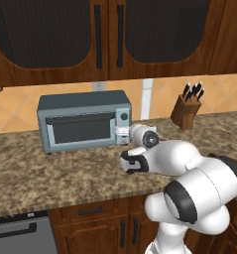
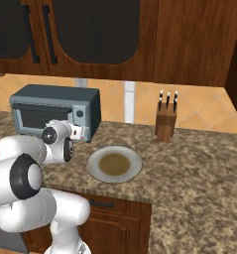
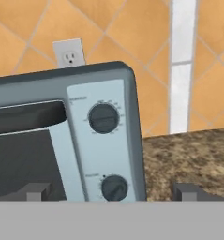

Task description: Pick up the kebab skewer and baguette bread, and place them inside the toaster oven. Close the toaster oven door and start by setting the timer.

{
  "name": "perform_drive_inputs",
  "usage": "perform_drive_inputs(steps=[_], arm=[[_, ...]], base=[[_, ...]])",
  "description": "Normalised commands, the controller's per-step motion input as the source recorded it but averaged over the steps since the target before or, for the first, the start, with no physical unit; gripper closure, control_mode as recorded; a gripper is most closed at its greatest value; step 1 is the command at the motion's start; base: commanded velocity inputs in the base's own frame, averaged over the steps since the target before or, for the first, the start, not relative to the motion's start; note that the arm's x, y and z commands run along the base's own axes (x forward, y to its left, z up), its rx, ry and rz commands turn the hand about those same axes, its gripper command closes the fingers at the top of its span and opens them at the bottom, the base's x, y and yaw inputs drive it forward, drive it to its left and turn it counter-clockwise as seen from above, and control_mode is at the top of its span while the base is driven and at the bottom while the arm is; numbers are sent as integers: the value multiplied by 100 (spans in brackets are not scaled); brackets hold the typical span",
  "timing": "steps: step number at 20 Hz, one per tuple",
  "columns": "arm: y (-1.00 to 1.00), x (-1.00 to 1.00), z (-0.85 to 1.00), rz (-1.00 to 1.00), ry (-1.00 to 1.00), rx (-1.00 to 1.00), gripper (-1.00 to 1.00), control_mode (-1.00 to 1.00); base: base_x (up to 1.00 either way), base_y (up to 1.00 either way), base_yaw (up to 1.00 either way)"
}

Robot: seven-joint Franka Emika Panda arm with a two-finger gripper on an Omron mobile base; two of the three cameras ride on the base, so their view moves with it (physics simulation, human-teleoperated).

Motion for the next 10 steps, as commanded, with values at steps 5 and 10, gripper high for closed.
perform_drive_inputs(steps=[5, 10], arm=[[-7, 0, -42, 0, 0, 0, -100, -100], [0, 2, -36, 0, 0, 0, -100, -100]], base=[[0, 0, 0], [0, 0, 0]])
